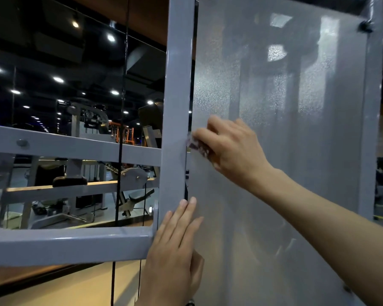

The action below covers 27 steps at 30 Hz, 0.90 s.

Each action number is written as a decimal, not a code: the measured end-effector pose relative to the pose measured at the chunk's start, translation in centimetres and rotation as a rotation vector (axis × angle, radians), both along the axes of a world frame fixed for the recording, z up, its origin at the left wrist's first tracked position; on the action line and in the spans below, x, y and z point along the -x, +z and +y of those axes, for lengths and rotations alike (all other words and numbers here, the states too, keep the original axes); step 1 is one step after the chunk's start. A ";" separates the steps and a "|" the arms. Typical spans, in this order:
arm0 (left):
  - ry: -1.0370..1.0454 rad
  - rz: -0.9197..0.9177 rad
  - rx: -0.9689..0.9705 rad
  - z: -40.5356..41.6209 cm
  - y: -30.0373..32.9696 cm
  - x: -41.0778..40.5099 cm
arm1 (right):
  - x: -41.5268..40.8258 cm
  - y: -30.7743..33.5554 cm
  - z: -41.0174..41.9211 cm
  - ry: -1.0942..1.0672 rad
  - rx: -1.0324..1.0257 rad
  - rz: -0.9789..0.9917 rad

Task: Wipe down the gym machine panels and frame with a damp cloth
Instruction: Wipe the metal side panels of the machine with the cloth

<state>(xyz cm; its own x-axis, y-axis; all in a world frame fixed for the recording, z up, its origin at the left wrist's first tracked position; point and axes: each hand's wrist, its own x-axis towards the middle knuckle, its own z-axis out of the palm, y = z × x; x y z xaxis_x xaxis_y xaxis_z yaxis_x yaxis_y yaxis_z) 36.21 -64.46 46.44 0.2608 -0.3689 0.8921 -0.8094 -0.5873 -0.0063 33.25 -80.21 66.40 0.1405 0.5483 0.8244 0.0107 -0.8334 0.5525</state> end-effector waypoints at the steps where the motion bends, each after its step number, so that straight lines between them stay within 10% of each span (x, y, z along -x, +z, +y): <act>1: -0.002 0.004 -0.001 0.1 0.0 0.0 | 0.1 -1.5 -0.1 0.007 0.050 0.019; 27: 0.067 -0.045 0.034 -0.9 -0.7 -0.5 | -0.8 -5.7 0.0 0.047 -0.040 -0.015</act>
<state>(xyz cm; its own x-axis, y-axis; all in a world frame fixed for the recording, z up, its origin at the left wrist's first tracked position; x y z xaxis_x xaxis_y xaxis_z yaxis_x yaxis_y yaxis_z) 36.66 -65.33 45.75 0.2431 -0.3217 0.9151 -0.7678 -0.6403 -0.0211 34.00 -80.17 60.67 0.1027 0.5202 0.8478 0.0424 -0.8539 0.5188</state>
